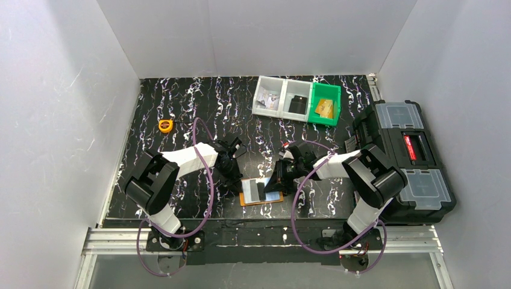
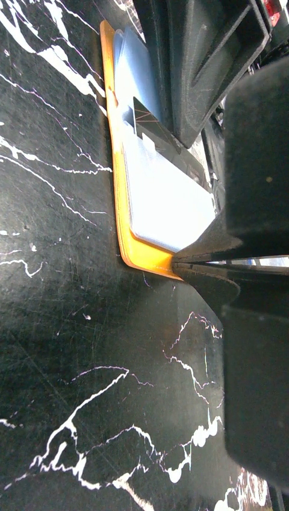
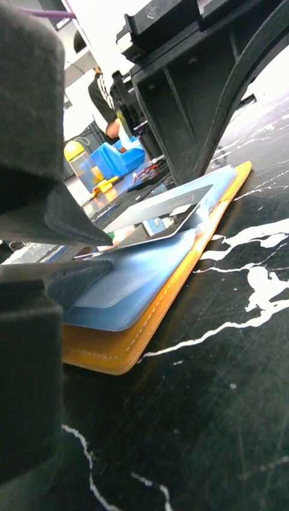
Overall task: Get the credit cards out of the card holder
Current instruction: Remove the credit card from the card holder.
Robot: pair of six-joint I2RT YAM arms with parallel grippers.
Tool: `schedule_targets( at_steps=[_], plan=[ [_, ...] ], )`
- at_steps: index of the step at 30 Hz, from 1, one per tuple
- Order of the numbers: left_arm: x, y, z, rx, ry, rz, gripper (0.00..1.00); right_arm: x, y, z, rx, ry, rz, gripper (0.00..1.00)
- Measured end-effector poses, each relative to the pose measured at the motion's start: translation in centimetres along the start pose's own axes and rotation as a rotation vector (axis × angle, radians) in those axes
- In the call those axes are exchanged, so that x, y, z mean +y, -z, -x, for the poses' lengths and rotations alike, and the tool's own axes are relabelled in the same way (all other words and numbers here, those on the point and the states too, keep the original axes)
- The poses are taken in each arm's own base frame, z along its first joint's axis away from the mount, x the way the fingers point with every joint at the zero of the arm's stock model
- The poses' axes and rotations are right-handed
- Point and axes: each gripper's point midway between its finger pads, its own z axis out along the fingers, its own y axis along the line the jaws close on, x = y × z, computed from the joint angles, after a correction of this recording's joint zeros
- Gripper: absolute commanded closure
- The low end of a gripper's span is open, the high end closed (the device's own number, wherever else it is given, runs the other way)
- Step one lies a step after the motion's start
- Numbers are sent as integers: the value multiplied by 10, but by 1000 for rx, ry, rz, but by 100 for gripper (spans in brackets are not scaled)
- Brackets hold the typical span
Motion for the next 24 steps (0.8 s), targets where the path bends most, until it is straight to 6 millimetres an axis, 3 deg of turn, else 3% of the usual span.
schedule_targets(
  at_steps=[3, 13, 24],
  plan=[
    [0, 0, 0, 1, -2, 0, 100, 2, -1, -2, 19, 4, 23, 65],
    [0, 0, 0, 10, -2, 3, 100, 9, -8, -4, 80, -11, 82, 64],
    [0, 0, 0, 13, -6, 1, 100, 8, -13, -6, 90, -17, 80, 90]
  ],
)
